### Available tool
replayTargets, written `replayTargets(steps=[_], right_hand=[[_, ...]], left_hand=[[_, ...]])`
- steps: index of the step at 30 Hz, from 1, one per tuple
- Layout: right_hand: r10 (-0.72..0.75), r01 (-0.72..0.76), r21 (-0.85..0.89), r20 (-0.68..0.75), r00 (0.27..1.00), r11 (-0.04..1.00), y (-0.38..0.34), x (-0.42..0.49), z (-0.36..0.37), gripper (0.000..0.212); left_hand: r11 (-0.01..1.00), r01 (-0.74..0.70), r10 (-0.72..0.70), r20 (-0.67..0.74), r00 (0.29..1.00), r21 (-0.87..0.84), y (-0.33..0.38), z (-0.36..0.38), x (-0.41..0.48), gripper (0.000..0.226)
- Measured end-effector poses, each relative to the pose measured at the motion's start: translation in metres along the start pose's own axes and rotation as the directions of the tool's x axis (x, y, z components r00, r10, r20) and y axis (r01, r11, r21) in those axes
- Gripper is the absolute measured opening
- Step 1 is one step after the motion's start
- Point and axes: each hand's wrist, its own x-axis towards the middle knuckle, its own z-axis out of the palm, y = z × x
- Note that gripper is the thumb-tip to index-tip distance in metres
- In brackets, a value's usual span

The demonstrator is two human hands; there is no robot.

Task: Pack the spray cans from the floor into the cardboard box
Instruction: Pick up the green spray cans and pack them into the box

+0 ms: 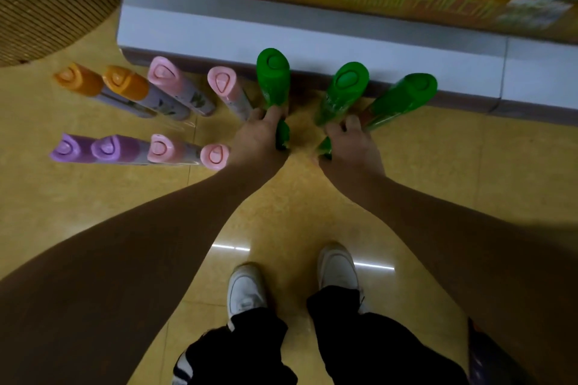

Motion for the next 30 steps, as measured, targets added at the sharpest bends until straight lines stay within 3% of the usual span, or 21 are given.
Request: replayTargets(steps=[10,15,20,26,30], right_hand=[[0.008,-0.012,0.079,0.054,0.998,0.997,-0.030,-0.048,-0.102,0.039],[0.036,-0.037,0.069,0.025,0.999,0.997,-0.067,-0.107,-0.212,0.044],[0.102,-0.104,0.053,0.046,0.994,0.993,-0.103,-0.179,-0.358,0.053],[0.086,-0.087,-0.019,-0.037,0.996,0.996,-0.119,-0.283,-0.541,0.049],[0.102,-0.101,0.015,-0.129,0.986,0.995,-0.113,-0.358,-0.640,0.048]], left_hand=[[0.996,-0.090,0.090,-0.012,0.996,0.010,0.051,-0.090,-0.052,0.056],[0.966,-0.244,0.241,0.041,0.970,0.088,0.109,-0.185,-0.107,0.063],[0.956,-0.289,0.288,0.031,0.957,0.051,0.192,-0.318,-0.156,0.078],[0.854,-0.503,0.508,0.000,0.862,0.130,0.318,-0.465,-0.230,0.085],[0.770,-0.604,0.631,-0.111,0.768,0.204,0.409,-0.534,-0.290,0.081]])
